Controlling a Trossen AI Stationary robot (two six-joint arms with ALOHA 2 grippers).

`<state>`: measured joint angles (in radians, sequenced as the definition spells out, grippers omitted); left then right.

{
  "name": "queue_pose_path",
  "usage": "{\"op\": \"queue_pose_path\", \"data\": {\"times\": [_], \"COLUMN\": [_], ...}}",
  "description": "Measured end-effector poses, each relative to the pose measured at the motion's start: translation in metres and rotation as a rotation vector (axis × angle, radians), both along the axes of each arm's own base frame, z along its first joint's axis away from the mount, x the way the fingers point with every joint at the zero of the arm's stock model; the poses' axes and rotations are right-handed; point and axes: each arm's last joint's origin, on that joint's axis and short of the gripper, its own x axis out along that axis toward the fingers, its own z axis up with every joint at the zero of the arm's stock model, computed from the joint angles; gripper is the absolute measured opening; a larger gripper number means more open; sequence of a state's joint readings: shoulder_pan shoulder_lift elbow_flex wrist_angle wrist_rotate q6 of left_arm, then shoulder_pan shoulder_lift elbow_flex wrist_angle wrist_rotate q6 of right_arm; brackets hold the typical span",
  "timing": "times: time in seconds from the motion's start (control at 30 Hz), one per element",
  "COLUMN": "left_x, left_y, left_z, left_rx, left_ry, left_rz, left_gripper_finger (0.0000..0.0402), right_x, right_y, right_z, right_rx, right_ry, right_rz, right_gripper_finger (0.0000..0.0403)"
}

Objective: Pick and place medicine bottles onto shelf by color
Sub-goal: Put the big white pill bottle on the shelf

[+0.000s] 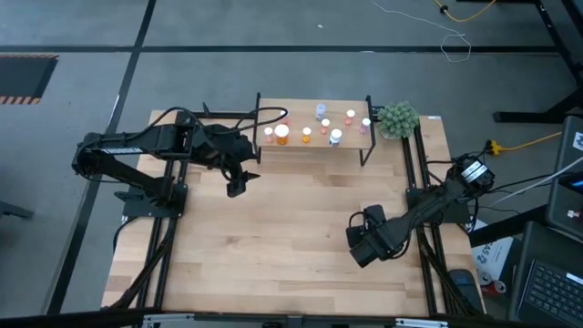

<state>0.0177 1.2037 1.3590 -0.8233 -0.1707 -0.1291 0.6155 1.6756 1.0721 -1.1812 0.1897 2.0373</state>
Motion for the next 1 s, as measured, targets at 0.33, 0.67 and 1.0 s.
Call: {"op": "queue_pose_path", "data": {"times": [0.33, 0.67, 1.0], "left_x": [0.000, 0.000, 0.000], "left_y": [0.000, 0.000, 0.000], "left_z": [0.000, 0.000, 0.000], "left_rx": [0.001, 0.001, 0.001], "left_ry": [0.000, 0.000, 0.000], "left_rz": [0.000, 0.000, 0.000], "left_gripper_finger": [0.0261, 0.0261, 0.0261], "right_x": [0.000, 0.011, 0.048], "right_y": [0.000, -0.004, -0.050], "right_z": [0.000, 0.044, 0.127], "right_rx": [-0.008, -0.165, -0.378], "right_ry": [0.003, -0.001, -0.064], "right_rz": [0.028, 0.149, 0.384], "right_gripper_finger": [0.0191, 0.0193, 0.0193]}}
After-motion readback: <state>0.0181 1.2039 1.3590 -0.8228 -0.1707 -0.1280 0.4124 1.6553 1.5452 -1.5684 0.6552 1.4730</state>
